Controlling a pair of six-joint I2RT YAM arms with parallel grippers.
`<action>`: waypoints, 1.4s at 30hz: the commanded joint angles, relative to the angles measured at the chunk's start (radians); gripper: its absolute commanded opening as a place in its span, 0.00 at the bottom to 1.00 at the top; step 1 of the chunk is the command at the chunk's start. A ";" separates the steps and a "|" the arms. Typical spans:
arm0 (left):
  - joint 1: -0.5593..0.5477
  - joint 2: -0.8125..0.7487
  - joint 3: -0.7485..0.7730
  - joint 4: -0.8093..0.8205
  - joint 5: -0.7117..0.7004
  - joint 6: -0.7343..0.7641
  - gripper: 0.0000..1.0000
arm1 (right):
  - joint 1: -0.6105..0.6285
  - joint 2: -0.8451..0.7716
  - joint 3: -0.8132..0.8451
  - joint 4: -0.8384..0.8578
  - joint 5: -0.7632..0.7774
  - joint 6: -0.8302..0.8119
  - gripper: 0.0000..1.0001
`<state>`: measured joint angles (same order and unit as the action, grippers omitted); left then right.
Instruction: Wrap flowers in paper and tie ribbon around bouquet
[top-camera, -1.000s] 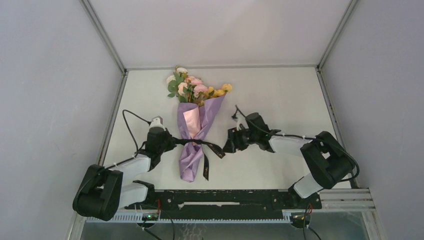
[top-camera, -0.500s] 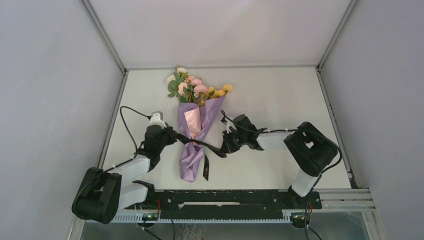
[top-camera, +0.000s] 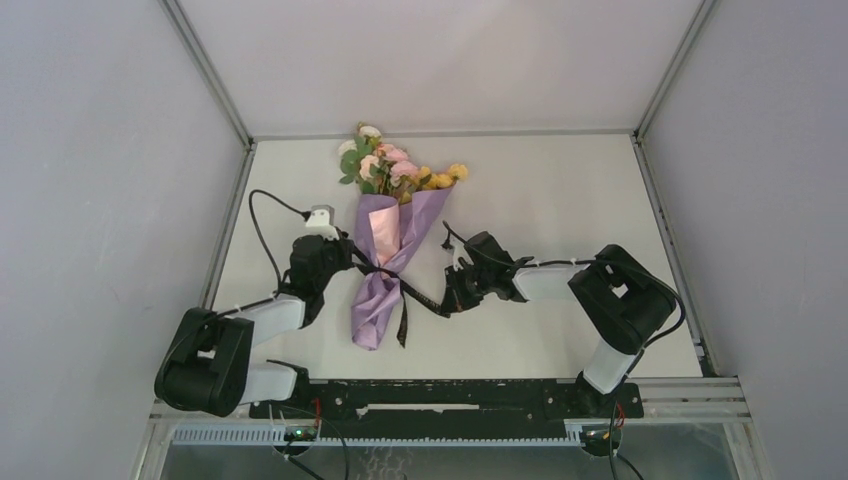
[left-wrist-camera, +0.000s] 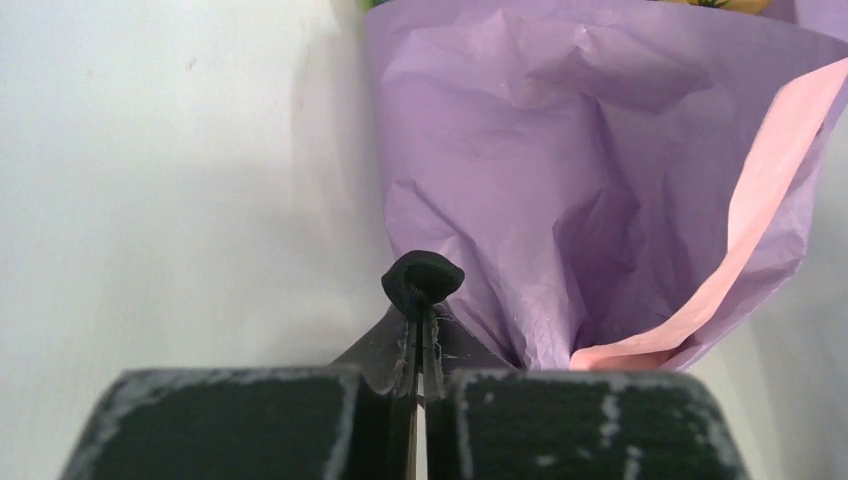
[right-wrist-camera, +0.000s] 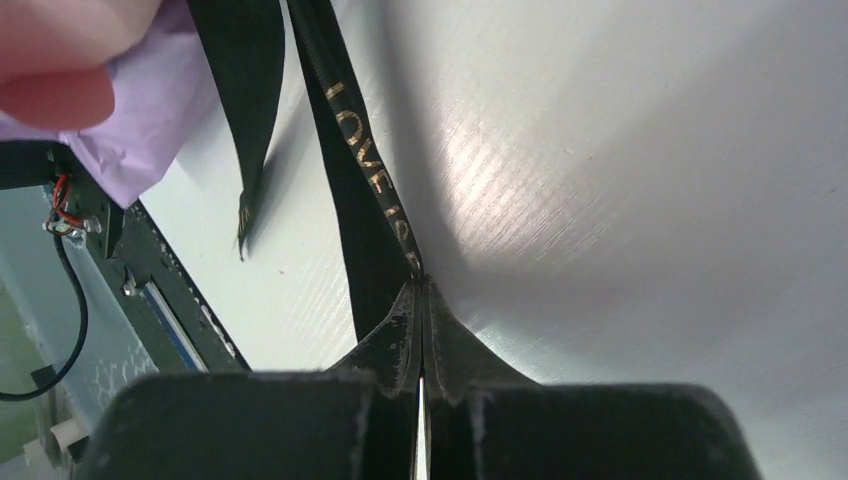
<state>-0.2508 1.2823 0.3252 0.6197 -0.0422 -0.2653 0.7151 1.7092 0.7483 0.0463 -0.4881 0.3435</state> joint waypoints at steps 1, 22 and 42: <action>0.021 0.036 0.099 0.052 -0.023 0.025 0.00 | 0.009 0.009 -0.068 -0.136 0.024 0.009 0.00; -0.252 -0.100 0.002 -0.171 -0.286 -0.336 0.11 | -0.306 -0.692 -0.118 -0.298 0.243 -0.069 0.99; 0.248 -0.898 -0.143 -0.383 -0.340 -0.324 1.00 | -0.557 -1.170 -0.287 -0.137 0.539 -0.043 1.00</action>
<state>-0.0101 0.4374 0.1925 0.2115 -0.3611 -0.6144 0.1642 0.6003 0.4850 -0.1627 -0.1307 0.2710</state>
